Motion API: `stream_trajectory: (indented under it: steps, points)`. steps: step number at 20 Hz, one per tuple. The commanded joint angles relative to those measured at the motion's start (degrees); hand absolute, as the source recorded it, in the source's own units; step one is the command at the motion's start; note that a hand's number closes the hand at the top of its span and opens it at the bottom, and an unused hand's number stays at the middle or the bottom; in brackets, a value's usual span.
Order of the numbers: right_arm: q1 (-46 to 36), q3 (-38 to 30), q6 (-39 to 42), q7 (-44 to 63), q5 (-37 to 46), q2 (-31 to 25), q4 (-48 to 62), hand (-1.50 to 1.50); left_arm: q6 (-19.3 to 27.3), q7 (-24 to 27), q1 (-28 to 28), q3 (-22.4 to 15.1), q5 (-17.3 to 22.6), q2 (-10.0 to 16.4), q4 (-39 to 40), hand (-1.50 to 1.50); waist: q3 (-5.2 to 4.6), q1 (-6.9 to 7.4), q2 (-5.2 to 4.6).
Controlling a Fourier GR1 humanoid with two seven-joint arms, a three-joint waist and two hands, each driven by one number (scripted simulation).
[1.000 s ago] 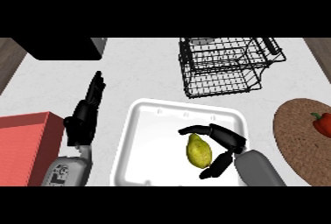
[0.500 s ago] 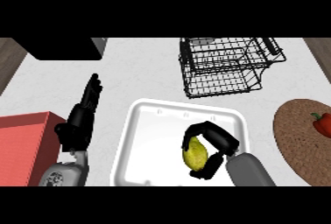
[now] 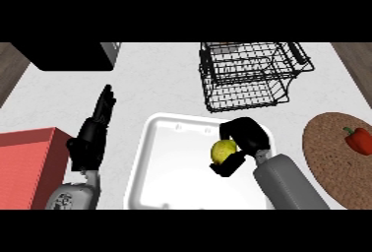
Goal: Pick the pear from the tray and place it in the tiered basket
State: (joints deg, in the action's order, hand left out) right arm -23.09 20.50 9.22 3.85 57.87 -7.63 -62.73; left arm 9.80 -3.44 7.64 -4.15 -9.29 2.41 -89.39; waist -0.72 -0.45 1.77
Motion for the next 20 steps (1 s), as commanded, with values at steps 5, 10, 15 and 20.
stream_trajectory:
  steps: [5,10,15,20]
  points:
    - [-7.08,4.8,6.82,36.68,15.74,7.4,-9.54,1.5,0.83,-0.45,-0.44,-0.04,-0.47,-0.37,-0.76,0.0,0.52,-0.6,-0.66]
    - [-10.84,7.51,18.33,49.7,14.51,7.56,-26.58,1.5,0.31,-0.41,1.5,0.51,0.12,-0.33,0.43,0.0,0.62,-0.95,-0.86]
    - [-21.34,2.77,30.68,57.5,10.08,7.6,-37.77,1.5,0.33,1.14,1.34,0.97,0.37,-0.56,2.26,0.0,0.64,-0.04,-1.26]
    - [-29.13,-5.62,40.81,60.48,5.87,7.59,-42.74,1.5,-0.87,4.37,-3.0,-0.25,0.35,-0.17,0.62,0.0,0.63,0.34,-1.14]
